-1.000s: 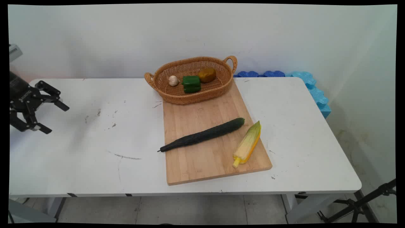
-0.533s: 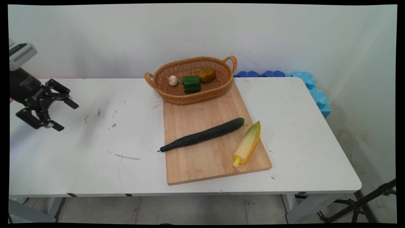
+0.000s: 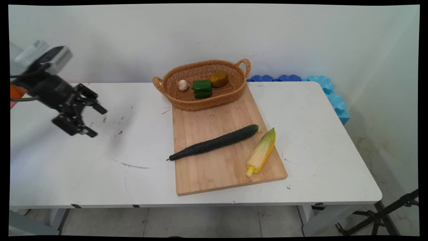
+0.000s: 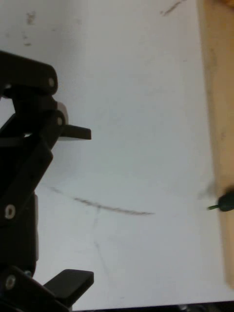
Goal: Pick up the cucumber from the cutting board
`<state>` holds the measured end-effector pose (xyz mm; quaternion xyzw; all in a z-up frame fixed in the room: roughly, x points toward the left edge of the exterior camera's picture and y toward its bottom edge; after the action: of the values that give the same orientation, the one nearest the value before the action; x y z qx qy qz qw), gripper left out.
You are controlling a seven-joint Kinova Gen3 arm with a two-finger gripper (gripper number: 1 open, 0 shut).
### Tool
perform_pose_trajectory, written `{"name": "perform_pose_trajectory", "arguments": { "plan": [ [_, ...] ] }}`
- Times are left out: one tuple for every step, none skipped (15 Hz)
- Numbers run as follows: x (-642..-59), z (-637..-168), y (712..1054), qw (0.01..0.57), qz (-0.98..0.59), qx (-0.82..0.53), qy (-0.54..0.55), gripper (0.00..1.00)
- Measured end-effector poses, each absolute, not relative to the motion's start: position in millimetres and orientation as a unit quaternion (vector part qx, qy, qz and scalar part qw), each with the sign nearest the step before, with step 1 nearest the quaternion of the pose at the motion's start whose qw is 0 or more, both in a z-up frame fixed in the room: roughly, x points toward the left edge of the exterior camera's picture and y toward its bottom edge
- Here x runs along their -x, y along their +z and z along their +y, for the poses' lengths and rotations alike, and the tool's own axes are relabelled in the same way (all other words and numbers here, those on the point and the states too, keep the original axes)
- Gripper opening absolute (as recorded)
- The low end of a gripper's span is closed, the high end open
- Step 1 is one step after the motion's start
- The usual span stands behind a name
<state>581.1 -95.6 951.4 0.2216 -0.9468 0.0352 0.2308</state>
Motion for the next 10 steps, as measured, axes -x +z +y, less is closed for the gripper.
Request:
{"name": "perform_pose_trajectory", "arguments": {
  "plan": [
    [-567.4, -99.6, 949.5, 0.231, -0.945, -0.228, 0.038, 1.0],
    [-553.4, -103.6, 947.4, 0.233, -0.943, -0.235, 0.042, 1.0],
    [-540.6, -106.9, 945.3, 0.234, -0.941, -0.241, 0.044, 1.0],
    [-526.0, -110.8, 942.8, 0.236, -0.938, -0.248, 0.047, 1.0],
    [-513.4, -114.3, 940.8, 0.238, -0.936, -0.254, 0.051, 1.0],
    [-498.9, -118.3, 937.7, 0.241, -0.933, -0.262, 0.054, 1.0],
    [-484.7, -122.4, 934.6, 0.244, -0.93, -0.269, 0.057, 1.0],
    [-470.7, -126.7, 931.3, 0.247, -0.927, -0.275, 0.061, 1.0],
    [-458.8, -130.3, 928.4, 0.25, -0.925, -0.28, 0.065, 1.0],
    [-445.6, -134.6, 924.8, 0.253, -0.922, -0.287, 0.069, 1.0]
  ]
}}
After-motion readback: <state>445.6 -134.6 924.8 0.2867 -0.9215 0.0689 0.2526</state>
